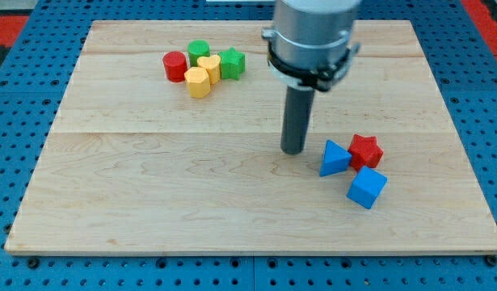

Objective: Push a group of blocks downwards

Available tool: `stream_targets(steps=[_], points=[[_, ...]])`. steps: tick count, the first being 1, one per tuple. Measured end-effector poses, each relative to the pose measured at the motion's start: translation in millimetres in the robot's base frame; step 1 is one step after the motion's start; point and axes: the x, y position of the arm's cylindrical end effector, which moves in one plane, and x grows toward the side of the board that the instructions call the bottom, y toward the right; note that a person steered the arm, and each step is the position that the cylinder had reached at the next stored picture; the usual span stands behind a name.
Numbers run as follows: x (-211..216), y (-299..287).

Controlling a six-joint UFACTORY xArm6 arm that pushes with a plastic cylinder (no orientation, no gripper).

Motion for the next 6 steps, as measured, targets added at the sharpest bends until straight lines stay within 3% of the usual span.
stream_targets(steps=[1, 3, 5, 6], points=[[-3, 59], [61, 99], [8, 93], [-9, 135]])
